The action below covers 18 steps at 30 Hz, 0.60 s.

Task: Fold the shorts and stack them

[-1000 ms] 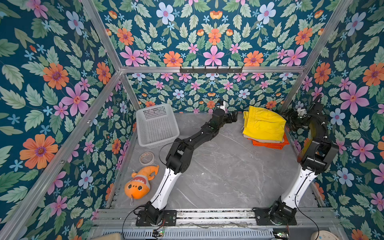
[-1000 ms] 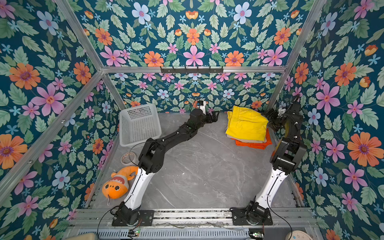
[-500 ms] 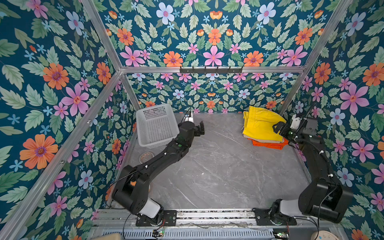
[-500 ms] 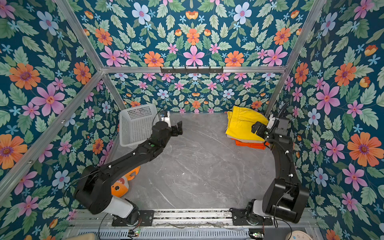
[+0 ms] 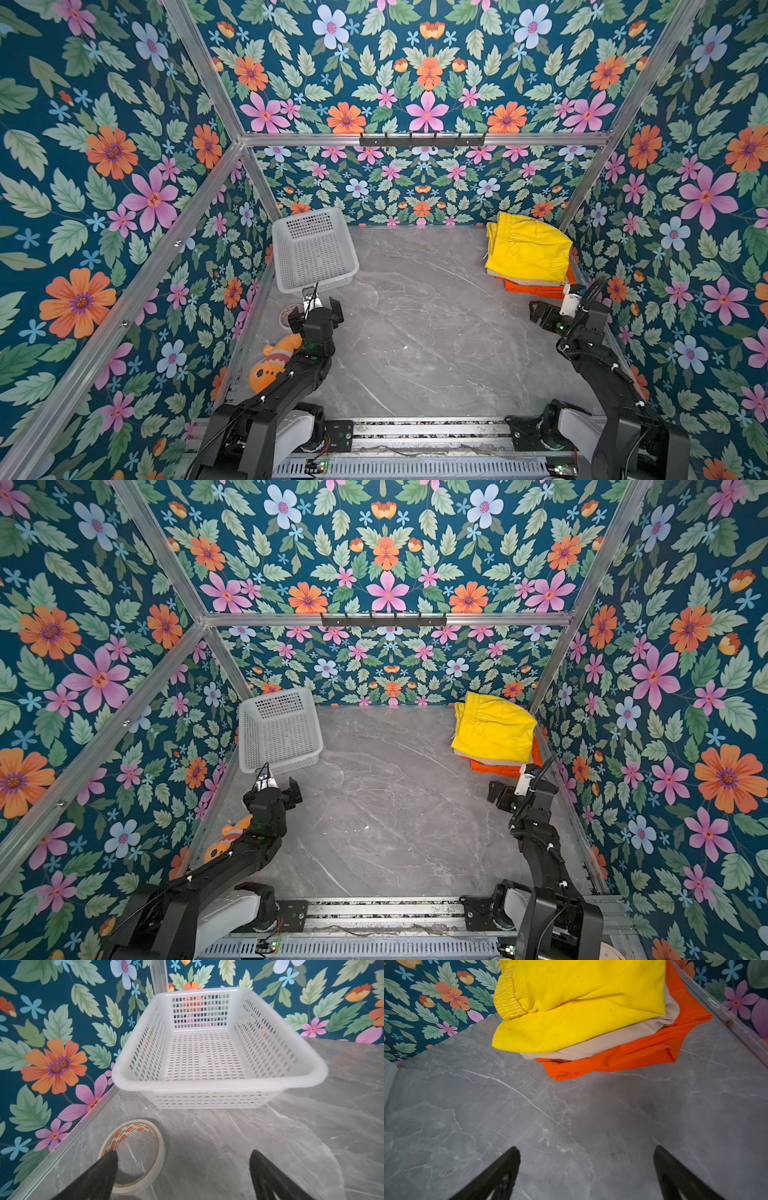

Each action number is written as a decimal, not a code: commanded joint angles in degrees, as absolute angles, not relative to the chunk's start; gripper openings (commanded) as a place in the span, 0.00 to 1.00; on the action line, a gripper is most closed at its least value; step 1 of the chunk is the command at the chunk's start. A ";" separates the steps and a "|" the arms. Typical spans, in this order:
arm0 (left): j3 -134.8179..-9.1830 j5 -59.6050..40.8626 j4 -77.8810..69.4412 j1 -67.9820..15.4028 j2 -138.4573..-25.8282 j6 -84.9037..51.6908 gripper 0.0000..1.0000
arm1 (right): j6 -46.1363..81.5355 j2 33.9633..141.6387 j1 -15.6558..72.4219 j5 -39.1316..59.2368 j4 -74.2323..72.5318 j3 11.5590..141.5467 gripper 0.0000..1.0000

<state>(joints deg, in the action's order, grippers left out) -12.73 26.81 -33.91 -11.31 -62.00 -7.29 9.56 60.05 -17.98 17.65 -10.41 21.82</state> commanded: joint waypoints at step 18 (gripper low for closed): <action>-14.06 3.43 -76.04 2.01 -92.50 -3.92 1.00 | 3.12 83.12 -4.57 9.01 -52.23 17.52 0.99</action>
<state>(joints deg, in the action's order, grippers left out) -13.10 5.89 -71.09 1.83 -91.55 -4.56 3.97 82.52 -4.75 10.31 -44.82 17.06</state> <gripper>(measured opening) 0.998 0.992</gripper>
